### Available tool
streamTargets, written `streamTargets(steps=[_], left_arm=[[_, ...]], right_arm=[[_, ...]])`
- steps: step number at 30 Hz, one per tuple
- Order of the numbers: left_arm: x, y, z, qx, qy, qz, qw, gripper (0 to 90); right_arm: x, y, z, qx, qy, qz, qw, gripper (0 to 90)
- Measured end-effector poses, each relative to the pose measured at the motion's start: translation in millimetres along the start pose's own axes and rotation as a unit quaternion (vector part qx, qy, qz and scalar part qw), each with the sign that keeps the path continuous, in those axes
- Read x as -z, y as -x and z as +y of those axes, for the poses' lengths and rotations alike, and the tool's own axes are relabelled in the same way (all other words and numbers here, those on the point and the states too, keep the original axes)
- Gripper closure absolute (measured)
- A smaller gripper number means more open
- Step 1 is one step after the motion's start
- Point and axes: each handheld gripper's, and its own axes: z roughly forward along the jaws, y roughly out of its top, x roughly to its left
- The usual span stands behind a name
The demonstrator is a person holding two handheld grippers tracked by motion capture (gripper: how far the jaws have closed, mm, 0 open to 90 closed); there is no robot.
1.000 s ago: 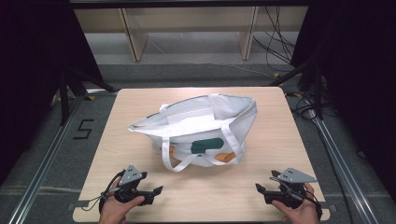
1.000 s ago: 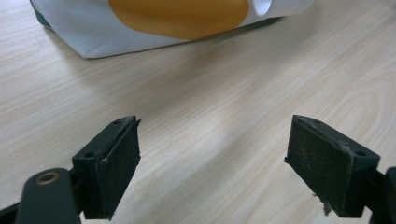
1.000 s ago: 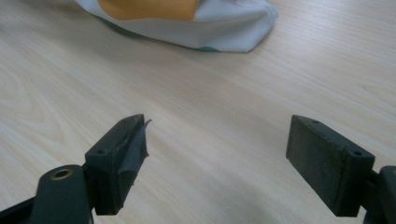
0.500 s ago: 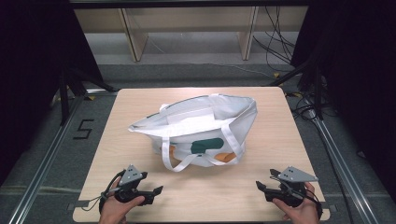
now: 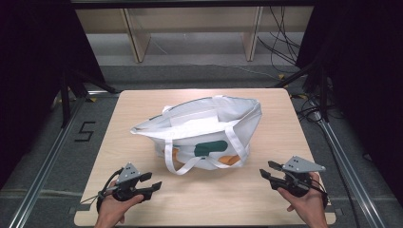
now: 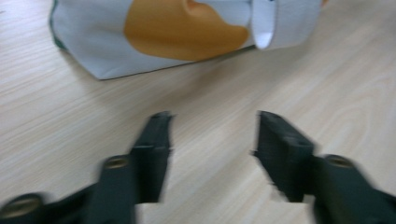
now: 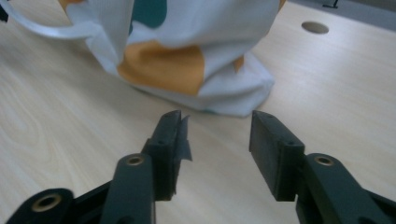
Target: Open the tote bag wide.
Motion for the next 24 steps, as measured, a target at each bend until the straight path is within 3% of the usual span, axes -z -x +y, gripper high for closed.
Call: streamTargets(steps=[1,2,4,5,6,7,8,10,13,15,17,24], left_arm=[[-1.1,3.3,1.3,0.015,0.01,-0.003,0.9998,53.6],[-0.7,2.2,3.0,-0.001,0.01,-0.007,0.9999,62.6],[2.4,-0.1,8.3,-0.01,0.002,-0.013,0.9999,74.5],[1.7,-0.6,11.5,-0.007,0.019,-0.016,0.9997,79.8],[4.4,-3.5,15.6,-0.019,0.016,-0.013,0.9996,84.1],[6.3,-2.8,19.5,-0.011,0.02,-0.013,0.9997,87.8],[10.4,-4.7,24.2,-0.025,0.015,-0.011,0.9995,89.4],[17.6,-6.0,34.9,-0.017,0.028,-0.02,0.9992,89.6],[31.1,-9.8,57.3,-0.031,0.037,-0.025,0.9985,89.6],[36.4,-11.8,71.9,-0.024,0.051,-0.029,0.998,89.6],[41.3,-14.9,88.7,-0.038,0.052,-0.027,0.9976,89.6],[44.0,-21.6,137.8,-0.046,0.061,-0.019,0.9969,89.6]], right_arm=[[0.4,0.6,4.5,0.003,-0.001,0.001,1.0,59.1],[0.5,1.5,10.6,0.012,0.009,-0.002,0.9999,61.4],[1.7,0.8,20.0,0.012,0.011,0.0,0.9999,67.6],[3.2,1.3,26.2,0.017,0.005,0.005,0.9998,71.5],[3.1,1.1,31.8,0.024,0.017,0.003,0.9996,75.3],[3.7,2.4,38.3,0.042,0.021,0.005,0.9989,78.6],[5.5,0.9,44.8,0.04,0.019,0.007,0.999,82.8],[7.5,-0.4,58.8,0.057,0.035,0.007,0.9978,86.6],[11.2,0.8,84.3,0.087,0.045,0.015,0.995,89.9],[13.9,2.1,102.0,0.096,0.049,0.015,0.994,90.0],[14.9,1.2,120.7,0.098,0.05,0.015,0.9938,90.0],[10.3,4.5,171.1,0.118,0.05,0.019,0.9915,90.0]])
